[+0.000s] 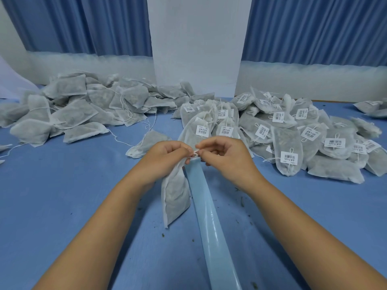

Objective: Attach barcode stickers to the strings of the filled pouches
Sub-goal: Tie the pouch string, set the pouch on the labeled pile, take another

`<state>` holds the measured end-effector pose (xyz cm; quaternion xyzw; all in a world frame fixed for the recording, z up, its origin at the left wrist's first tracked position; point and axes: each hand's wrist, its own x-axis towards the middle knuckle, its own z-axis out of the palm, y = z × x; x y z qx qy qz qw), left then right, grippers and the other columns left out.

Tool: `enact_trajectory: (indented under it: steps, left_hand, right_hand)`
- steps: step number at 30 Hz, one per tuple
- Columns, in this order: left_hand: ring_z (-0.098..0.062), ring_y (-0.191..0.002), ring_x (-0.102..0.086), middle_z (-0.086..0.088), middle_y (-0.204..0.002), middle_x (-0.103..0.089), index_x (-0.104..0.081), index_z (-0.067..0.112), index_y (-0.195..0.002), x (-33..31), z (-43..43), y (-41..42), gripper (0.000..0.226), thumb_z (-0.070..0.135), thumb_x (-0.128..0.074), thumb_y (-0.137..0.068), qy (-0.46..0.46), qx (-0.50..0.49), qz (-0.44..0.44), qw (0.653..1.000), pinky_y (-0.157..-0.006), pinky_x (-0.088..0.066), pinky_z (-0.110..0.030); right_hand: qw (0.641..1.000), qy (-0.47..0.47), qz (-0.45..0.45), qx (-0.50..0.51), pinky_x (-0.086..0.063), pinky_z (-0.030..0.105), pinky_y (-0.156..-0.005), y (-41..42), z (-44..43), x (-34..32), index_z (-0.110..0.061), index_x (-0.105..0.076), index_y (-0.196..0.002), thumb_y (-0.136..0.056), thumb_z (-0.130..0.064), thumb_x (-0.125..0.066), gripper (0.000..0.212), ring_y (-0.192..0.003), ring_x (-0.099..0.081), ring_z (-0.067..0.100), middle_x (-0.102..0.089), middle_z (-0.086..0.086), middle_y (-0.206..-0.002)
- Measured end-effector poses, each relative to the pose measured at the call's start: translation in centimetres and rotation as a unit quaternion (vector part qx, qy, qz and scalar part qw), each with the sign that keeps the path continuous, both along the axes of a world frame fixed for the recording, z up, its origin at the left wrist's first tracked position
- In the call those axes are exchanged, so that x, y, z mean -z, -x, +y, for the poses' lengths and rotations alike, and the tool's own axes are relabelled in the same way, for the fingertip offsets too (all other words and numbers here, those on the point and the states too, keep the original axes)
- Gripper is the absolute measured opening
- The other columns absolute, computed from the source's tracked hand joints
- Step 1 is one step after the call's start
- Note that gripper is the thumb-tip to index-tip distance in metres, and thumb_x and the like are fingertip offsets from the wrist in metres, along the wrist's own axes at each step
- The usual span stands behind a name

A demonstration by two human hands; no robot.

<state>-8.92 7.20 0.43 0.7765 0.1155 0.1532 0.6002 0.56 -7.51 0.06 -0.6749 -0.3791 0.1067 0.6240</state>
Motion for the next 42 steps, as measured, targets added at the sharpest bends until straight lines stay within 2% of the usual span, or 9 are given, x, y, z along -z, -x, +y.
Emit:
enact_trajectory:
  steps: [7, 13, 20, 23, 26, 29, 33, 37, 42]
  left_hand:
    - [-0.008, -0.059, -0.056, 0.002, -0.066, -0.062, -0.071, 0.005, -0.08, 0.24, 0.3, -0.25, 0.02, 0.014, -0.059, -0.093, 0.062, 0.005, 0.011, 0.998, -0.069, -0.05, -0.025]
    - [-0.009, -0.057, -0.055, 0.001, -0.066, -0.061, -0.073, 0.009, -0.079, 0.15, 0.32, -0.25, 0.018, 0.019, -0.063, -0.089, 0.079, 0.014, 0.014, 0.997, -0.068, -0.049, -0.026]
    - [-0.008, -0.058, -0.055, 0.003, -0.065, -0.062, -0.072, 0.015, -0.074, 0.1, 0.26, -0.24, 0.024, 0.014, -0.059, -0.094, 0.084, 0.013, 0.01, 0.996, -0.066, -0.05, -0.023]
    - [-0.007, -0.062, -0.055, 0.004, -0.071, -0.061, -0.07, 0.01, -0.091, 0.17, 0.38, -0.07, 0.016, 0.025, -0.073, -0.087, 0.048, 0.032, 0.02, 0.998, -0.071, -0.047, -0.025]
    - [0.0, -0.062, -0.057, 0.007, -0.075, -0.066, -0.069, 0.009, -0.103, 0.14, 0.37, 0.07, 0.025, 0.019, -0.079, -0.082, 0.008, 0.052, 0.037, 0.998, -0.061, -0.043, -0.012]
    - [-0.006, -0.064, -0.052, 0.006, -0.069, -0.061, -0.073, 0.01, -0.091, 0.21, 0.25, 0.17, 0.006, 0.015, -0.073, -0.087, -0.053, 0.033, 0.039, 0.997, -0.058, -0.038, -0.011]
    - [-0.009, -0.067, -0.052, 0.007, -0.065, -0.061, -0.069, 0.016, -0.073, 0.25, 0.27, 0.17, 0.017, 0.019, -0.07, -0.09, -0.072, 0.018, 0.018, 0.997, -0.058, -0.037, -0.013]
    - [-0.016, -0.072, -0.055, 0.009, -0.065, -0.066, -0.068, 0.018, -0.077, 0.4, 0.05, 0.08, 0.018, 0.012, -0.064, -0.094, -0.09, 0.025, -0.01, 0.996, -0.076, -0.042, -0.032]
    - [-0.007, -0.065, -0.054, 0.016, -0.064, -0.063, -0.061, 0.023, -0.077, 0.51, -0.56, 0.09, 0.012, 0.027, -0.056, -0.087, -0.191, 0.016, -0.065, 0.979, -0.07, -0.045, -0.029]
  right_hand:
    - [0.999, 0.001, -0.045, 0.014, -0.056, 0.028, -0.073, 0.11, 0.11, 0.09, -0.019, -0.07, -0.076, -0.082, 0.007, -0.065, 0.028, -0.068, -0.064, 0.01, -0.069, -0.01, -0.072]
    - [0.999, 0.008, -0.037, 0.014, -0.06, 0.04, -0.08, 0.25, 0.11, 0.09, -0.016, -0.076, -0.079, -0.083, 0.005, -0.062, 0.025, -0.069, -0.068, 0.012, -0.074, 0.0, -0.073]
    - [0.999, 0.0, -0.037, -0.002, -0.058, 0.026, -0.076, 0.21, 0.04, 0.26, -0.008, -0.078, -0.086, -0.084, -0.007, -0.075, 0.004, -0.075, -0.07, 0.009, -0.076, 0.001, -0.08]
    - [0.999, -0.004, -0.037, 0.004, -0.058, 0.025, -0.074, 0.01, -0.03, 0.26, -0.014, -0.077, -0.083, -0.085, -0.006, -0.073, 0.009, -0.071, -0.07, 0.01, -0.075, 0.001, -0.078]
    - [0.999, -0.01, -0.034, 0.0, -0.059, 0.029, -0.078, -0.05, 0.04, 0.2, -0.02, -0.076, -0.079, -0.084, -0.006, -0.073, 0.015, -0.072, -0.07, 0.011, -0.075, -0.001, -0.077]
    - [0.999, -0.015, -0.029, -0.002, -0.059, 0.033, -0.081, -0.02, 0.11, 0.14, -0.021, -0.075, -0.078, -0.085, -0.003, -0.072, 0.02, -0.072, -0.07, 0.011, -0.075, -0.002, -0.076]
    - [1.0, -0.026, -0.013, 0.008, -0.057, 0.024, -0.072, -0.08, 0.17, 0.05, -0.018, -0.073, -0.08, -0.086, -0.002, -0.069, 0.018, -0.067, -0.067, 0.008, -0.072, -0.006, -0.071]
    - [0.993, -0.066, 0.093, 0.019, -0.054, 0.02, -0.064, -0.18, 0.43, 0.01, -0.011, -0.063, -0.084, -0.093, -0.003, -0.059, 0.013, -0.064, -0.064, 0.007, -0.068, -0.006, -0.067]
    - [0.983, -0.078, 0.163, 0.028, -0.052, 0.02, -0.055, -0.03, 0.66, -0.15, -0.013, -0.055, -0.088, -0.097, -0.006, -0.05, 0.012, -0.059, -0.063, 0.009, -0.062, -0.008, -0.059]
